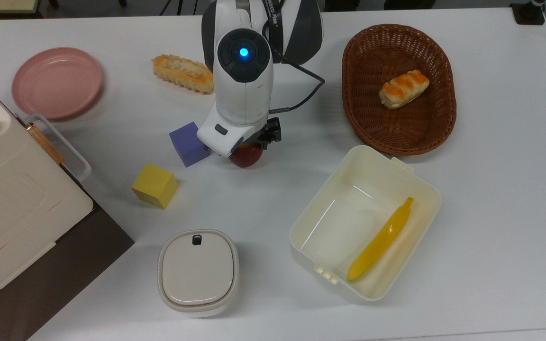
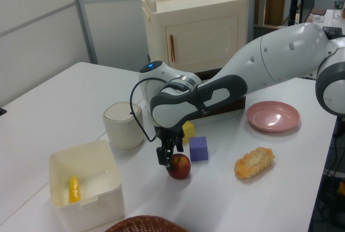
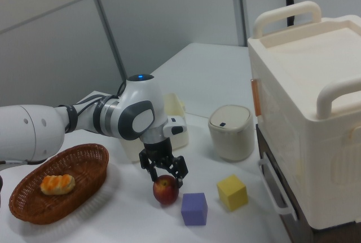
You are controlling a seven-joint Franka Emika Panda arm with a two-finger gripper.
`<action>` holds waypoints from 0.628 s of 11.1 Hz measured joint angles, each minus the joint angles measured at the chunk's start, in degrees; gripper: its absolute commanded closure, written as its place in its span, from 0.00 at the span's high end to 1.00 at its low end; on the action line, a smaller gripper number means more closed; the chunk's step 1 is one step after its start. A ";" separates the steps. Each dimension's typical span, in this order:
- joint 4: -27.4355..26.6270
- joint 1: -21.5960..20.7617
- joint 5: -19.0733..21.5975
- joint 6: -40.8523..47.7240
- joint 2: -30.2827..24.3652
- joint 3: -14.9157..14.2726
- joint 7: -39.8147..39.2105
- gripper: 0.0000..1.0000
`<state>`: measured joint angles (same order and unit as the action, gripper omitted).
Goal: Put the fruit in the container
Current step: 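Close the gripper on the red apple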
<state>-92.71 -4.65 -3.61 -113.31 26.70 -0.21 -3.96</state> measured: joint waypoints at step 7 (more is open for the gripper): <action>-0.38 -0.06 -0.01 0.02 -0.03 0.01 -0.01 0.68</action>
<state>-93.09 -4.71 -3.63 -113.29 26.67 -0.19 -3.96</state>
